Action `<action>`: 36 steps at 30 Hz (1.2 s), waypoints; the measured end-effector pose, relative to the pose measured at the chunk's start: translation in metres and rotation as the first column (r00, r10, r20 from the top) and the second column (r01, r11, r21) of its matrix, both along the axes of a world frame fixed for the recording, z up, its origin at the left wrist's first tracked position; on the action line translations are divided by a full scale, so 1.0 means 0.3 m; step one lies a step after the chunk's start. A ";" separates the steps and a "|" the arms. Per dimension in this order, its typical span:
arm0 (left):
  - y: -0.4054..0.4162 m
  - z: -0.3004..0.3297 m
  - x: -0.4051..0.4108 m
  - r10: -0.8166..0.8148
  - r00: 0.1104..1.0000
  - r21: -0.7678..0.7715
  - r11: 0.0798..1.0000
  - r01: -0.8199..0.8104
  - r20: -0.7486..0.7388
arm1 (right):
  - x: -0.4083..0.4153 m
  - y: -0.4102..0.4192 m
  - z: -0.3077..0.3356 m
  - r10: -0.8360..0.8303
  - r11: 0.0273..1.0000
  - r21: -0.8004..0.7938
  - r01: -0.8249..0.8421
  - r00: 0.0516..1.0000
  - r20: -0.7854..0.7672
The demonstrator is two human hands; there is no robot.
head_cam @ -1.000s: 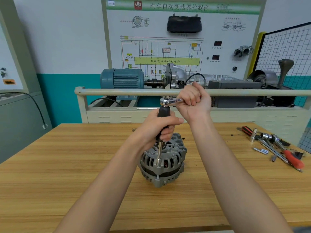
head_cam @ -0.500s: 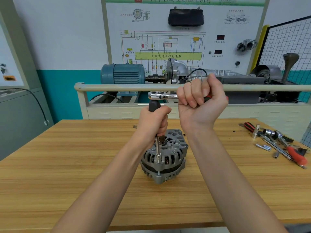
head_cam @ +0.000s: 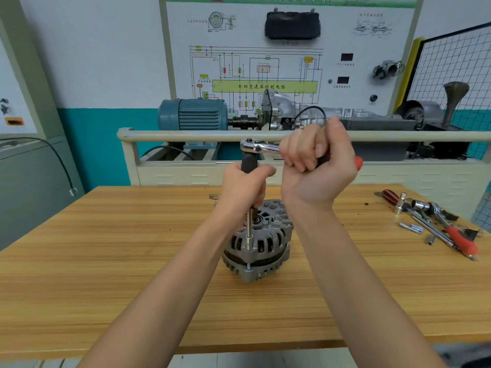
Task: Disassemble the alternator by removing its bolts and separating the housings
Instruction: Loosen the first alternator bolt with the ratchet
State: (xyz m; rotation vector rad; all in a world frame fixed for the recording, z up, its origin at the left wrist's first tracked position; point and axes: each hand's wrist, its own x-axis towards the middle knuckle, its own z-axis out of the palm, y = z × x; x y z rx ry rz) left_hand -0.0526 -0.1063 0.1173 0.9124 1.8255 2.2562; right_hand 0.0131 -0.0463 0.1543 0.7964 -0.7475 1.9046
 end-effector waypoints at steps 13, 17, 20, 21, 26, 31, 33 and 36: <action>-0.017 -0.194 -0.181 0.097 0.913 -0.663 0.658 -0.357 -0.395 | -0.093 0.154 0.005 0.505 0.844 -0.274 -0.461 0.855 0.117; -0.016 -0.253 -0.203 0.158 0.832 -0.630 0.583 -0.514 -0.532 | -0.132 0.174 0.002 0.641 0.743 -0.330 -0.583 0.761 0.097; -0.014 -0.250 -0.220 0.158 0.843 -0.624 0.605 -0.494 -0.515 | -0.163 0.169 0.021 0.680 0.717 -0.334 -0.612 0.720 0.138; -0.016 -0.254 -0.215 0.143 0.857 -0.633 0.617 -0.468 -0.495 | -0.168 0.168 0.026 0.690 0.709 -0.335 -0.620 0.708 0.151; -0.065 -0.142 -0.155 0.088 0.996 -0.228 0.970 -0.082 0.017 | -0.152 0.177 0.014 0.695 0.694 -0.376 -0.614 0.707 0.129; -0.126 0.013 -0.053 -0.350 0.934 0.114 0.927 0.357 -0.073 | -0.108 0.145 0.016 0.609 0.766 -0.342 -0.545 0.785 0.113; -0.103 0.041 -0.029 -0.275 0.953 0.018 0.960 0.279 -0.129 | -0.083 0.117 0.022 0.552 0.816 -0.284 -0.504 0.825 0.122; -0.067 0.050 -0.018 -0.202 0.979 -0.007 0.979 0.202 -0.038 | -0.047 0.072 0.017 0.423 0.901 -0.160 -0.402 0.898 0.121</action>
